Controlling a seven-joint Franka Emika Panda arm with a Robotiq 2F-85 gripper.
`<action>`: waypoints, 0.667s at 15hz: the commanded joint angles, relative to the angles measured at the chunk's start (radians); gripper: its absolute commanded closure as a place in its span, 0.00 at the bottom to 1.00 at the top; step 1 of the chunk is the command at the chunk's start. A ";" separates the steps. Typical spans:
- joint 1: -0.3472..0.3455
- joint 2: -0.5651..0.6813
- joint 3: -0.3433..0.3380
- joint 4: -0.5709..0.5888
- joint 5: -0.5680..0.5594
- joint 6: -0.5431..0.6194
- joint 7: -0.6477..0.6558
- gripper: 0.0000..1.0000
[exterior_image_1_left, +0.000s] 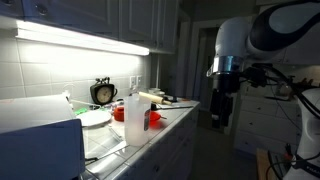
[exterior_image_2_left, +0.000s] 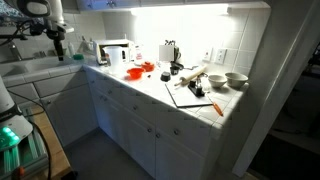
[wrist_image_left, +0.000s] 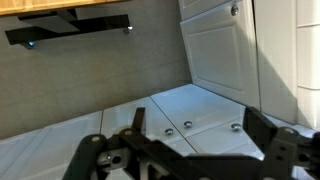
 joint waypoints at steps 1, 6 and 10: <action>-0.071 0.038 0.016 0.006 -0.016 0.049 0.118 0.00; -0.164 0.119 -0.015 0.042 -0.011 0.105 0.225 0.00; -0.215 0.220 -0.080 0.100 -0.109 0.156 0.084 0.00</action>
